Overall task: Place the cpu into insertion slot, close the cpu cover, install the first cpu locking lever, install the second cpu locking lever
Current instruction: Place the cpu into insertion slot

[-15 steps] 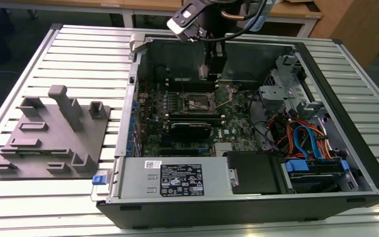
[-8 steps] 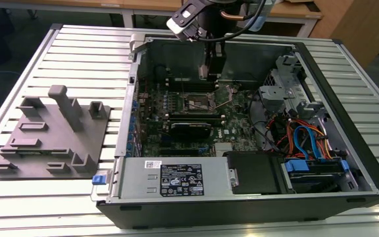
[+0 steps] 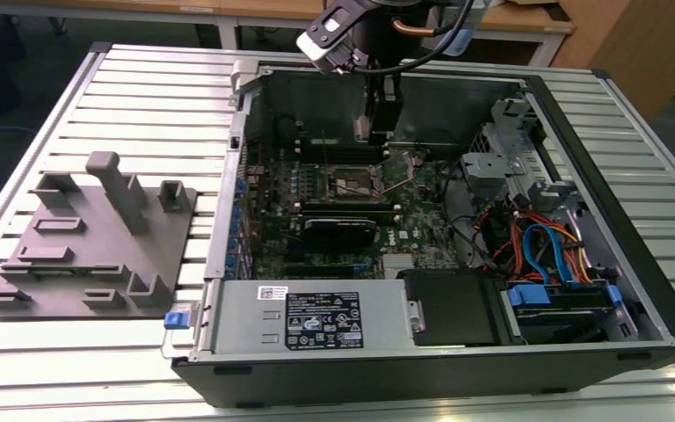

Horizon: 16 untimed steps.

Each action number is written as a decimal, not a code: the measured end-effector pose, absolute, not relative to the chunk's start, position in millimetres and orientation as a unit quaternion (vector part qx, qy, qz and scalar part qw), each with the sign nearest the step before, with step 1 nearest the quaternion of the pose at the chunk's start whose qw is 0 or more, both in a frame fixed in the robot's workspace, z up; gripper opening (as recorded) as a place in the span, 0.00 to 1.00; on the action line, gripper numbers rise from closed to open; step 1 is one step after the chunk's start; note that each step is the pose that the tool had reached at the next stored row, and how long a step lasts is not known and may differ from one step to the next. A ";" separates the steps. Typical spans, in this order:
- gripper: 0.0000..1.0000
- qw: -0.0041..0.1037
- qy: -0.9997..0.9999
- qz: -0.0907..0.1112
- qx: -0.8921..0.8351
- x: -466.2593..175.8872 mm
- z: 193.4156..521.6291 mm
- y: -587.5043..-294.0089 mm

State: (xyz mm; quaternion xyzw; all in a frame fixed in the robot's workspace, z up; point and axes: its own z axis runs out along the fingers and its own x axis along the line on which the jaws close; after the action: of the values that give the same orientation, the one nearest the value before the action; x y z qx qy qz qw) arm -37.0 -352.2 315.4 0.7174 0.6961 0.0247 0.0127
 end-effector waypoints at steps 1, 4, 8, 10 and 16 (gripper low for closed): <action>0.54 0.013 0.696 0.025 0.717 -37.0 315.4 -352.2; 0.54 0.013 0.696 0.025 0.717 -37.0 315.4 -352.2; 0.54 0.013 0.696 0.025 0.717 -37.0 315.4 -352.2; 0.54 0.013 0.696 0.025 0.717 -37.0 315.4 -352.2; 0.54 0.013 0.696 0.025 0.718 -37.0 314.7 -352.0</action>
State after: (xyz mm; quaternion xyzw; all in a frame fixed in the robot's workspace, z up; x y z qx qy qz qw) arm -37.0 -352.0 314.7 0.7176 0.6959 0.0249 0.0127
